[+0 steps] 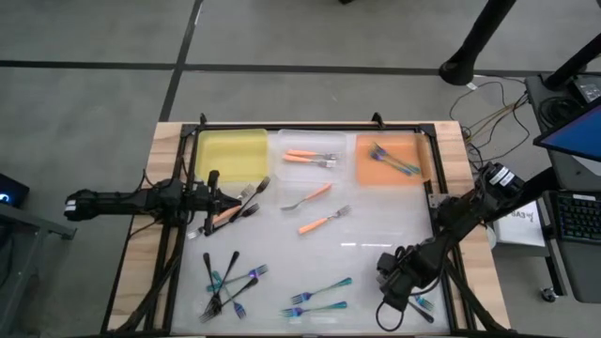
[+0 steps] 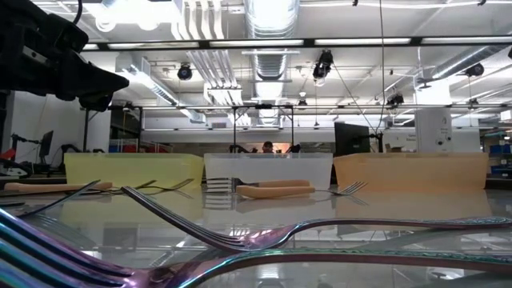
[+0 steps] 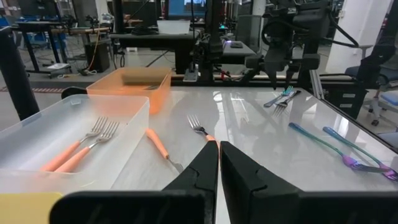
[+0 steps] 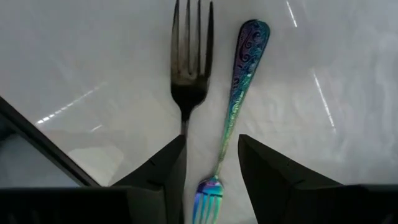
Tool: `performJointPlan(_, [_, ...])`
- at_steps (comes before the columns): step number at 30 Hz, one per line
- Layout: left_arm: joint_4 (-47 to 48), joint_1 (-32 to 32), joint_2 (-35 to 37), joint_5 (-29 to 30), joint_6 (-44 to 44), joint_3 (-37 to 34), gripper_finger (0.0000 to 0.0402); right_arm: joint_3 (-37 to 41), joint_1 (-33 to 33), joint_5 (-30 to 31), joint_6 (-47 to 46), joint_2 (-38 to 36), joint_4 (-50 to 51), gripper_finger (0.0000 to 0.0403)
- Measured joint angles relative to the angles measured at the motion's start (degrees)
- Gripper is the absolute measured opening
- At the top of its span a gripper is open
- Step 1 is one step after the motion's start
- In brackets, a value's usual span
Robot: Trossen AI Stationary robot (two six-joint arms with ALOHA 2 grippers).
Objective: Sort silverware by color (type)
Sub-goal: Put the iridescent fork into the orange bin
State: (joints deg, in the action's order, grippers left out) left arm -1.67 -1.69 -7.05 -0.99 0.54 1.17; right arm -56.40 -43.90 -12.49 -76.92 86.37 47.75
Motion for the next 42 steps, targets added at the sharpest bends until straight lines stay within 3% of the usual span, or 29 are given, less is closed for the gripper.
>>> performJointPlan(11, [0.0, 0.0, 0.0, 0.0, 0.0, 0.0, 0.0, 0.0, 0.3, -0.6, -0.9, 0.0, -0.9, 0.0132])
performJointPlan(19, [0.0, 0.0, 0.0, 0.0, 0.0, 0.0, 0.0, 2.2, 0.8, 0.5, 4.9, -0.9, 0.4, 0.0134])
performJointPlan(42, [0.0, 0.0, 0.0, 0.0, 0.0, 0.0, 0.0, 7.9, 0.3, -0.2, -12.3, -0.7, -5.3, 0.0122])
